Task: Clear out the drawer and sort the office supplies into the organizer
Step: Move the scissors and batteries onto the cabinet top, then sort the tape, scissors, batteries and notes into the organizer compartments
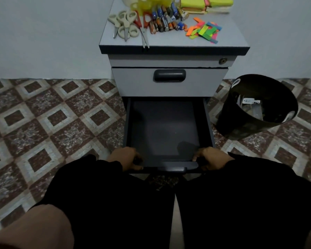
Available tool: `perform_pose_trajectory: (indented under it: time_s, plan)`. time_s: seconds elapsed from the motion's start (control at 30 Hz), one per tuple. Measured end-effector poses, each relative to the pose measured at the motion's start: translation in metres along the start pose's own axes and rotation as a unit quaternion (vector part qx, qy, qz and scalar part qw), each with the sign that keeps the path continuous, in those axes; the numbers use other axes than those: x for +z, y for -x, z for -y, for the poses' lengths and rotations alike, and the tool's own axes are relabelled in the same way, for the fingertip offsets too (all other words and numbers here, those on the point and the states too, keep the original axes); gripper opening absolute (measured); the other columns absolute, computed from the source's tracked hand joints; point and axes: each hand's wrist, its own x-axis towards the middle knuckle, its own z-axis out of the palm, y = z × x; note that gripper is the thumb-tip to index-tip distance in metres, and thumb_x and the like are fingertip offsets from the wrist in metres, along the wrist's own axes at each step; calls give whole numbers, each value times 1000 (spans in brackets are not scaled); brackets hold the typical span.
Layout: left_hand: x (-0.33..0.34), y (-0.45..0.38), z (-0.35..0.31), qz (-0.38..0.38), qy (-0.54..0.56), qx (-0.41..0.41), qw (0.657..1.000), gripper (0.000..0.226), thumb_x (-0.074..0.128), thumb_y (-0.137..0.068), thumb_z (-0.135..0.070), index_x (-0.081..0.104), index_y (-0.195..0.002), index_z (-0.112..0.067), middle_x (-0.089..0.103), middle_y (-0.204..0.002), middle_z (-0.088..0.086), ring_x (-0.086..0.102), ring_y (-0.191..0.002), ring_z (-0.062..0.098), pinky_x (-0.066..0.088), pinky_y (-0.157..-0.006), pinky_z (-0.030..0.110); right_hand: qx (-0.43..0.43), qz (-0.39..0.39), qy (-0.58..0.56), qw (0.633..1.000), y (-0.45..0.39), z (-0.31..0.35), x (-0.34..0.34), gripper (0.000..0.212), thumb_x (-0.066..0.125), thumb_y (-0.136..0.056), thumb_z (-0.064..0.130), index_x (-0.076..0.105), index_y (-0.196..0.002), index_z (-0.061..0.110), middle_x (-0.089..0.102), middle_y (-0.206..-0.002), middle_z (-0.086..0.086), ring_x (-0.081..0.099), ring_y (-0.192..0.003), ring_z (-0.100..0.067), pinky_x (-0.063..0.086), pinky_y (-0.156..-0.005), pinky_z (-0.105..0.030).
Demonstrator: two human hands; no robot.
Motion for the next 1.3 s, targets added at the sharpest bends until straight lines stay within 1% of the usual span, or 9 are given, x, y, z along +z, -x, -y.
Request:
perform_pose_trajectory:
  time_s: [0.4, 0.57, 0.8, 0.93, 0.97, 1.03, 1.13, 1.2, 1.3]
  plan:
    - [-28, -39, 23, -10, 3, -43, 999, 37, 53, -89, -51, 59, -121, -33, 52, -124, -6, 55, -110, 16, 48, -92, 35, 18, -74, -24, 997, -33, -13, -32, 35, 64, -80, 19, 62, -115, 23, 59, -123, -4, 56, -113, -22, 45, -92, -28]
    - [-35, -52, 32, -42, -12, -10, 999, 40, 50, -90, -51, 57, -124, -30, 51, -129, -8, 52, -115, 14, 37, -101, 32, 27, -89, -37, 995, -42, -19, -39, 38, 64, -84, 23, 58, -122, 23, 52, -132, -3, 48, -122, -20, 38, -97, -26]
    - [-53, -82, 41, -114, 40, -47, 992, 39, 50, -91, -49, 59, -123, -28, 52, -130, -7, 51, -117, 17, 38, -99, 33, 48, -238, -61, 968, -64, -25, -48, 33, 60, -87, 16, 61, -120, 14, 56, -123, -10, 50, -115, -30, 38, -92, -30]
    - [-65, -91, 35, -192, 47, -118, 973, 38, 54, -88, -50, 60, -120, -31, 47, -135, -4, 41, -125, 21, 24, -106, 36, 104, -360, -58, 925, -80, -26, -46, 31, 76, -71, 8, 72, -100, 13, 62, -113, -18, 54, -104, -44, 41, -88, -47]
    - [-64, -92, 32, -226, 66, -152, 960, 41, 58, -85, -51, 60, -120, -29, 43, -138, -2, 37, -128, 23, 19, -108, 38, 130, -399, -73, 905, -83, -25, -46, 32, 79, -67, 8, 72, -98, 12, 60, -115, -21, 52, -106, -48, 41, -88, -50]
    - [-59, -94, 23, -301, 153, -247, 908, 62, 70, -75, -50, 52, -128, -24, 32, -147, 5, 27, -134, 29, 15, -110, 43, 208, -434, -129, 867, -88, -20, -50, 47, 78, -71, 15, 64, -115, 10, 46, -135, -22, 36, -126, -45, 32, -100, -51]
    - [-51, -97, 0, -363, 347, -374, 780, 109, 82, -61, -46, 23, -147, -18, 8, -157, 12, 11, -142, 32, 10, -113, 46, 311, -432, -230, 815, -95, -12, -50, 87, 78, -73, 25, 29, -143, 6, 10, -155, -18, 8, -143, -36, 13, -114, -46]
    - [-43, -103, -16, -358, 465, -391, 709, 124, 85, -60, -40, 4, -150, -13, -1, -157, 15, 4, -144, 31, 6, -114, 39, 318, -442, -311, 779, -100, -7, -49, 104, 80, -71, 21, 12, -148, 4, -3, -156, -18, 0, -144, -35, 6, -115, -42]
    - [-35, -118, -30, -359, 573, -345, 651, 131, 86, -63, -29, -12, -148, -8, -5, -157, 15, 3, -145, 25, 3, -113, 27, 290, -447, -415, 738, -104, -5, -46, 114, 81, -69, 12, -1, -148, 2, -9, -156, -17, -8, -144, -33, 2, -117, -39]
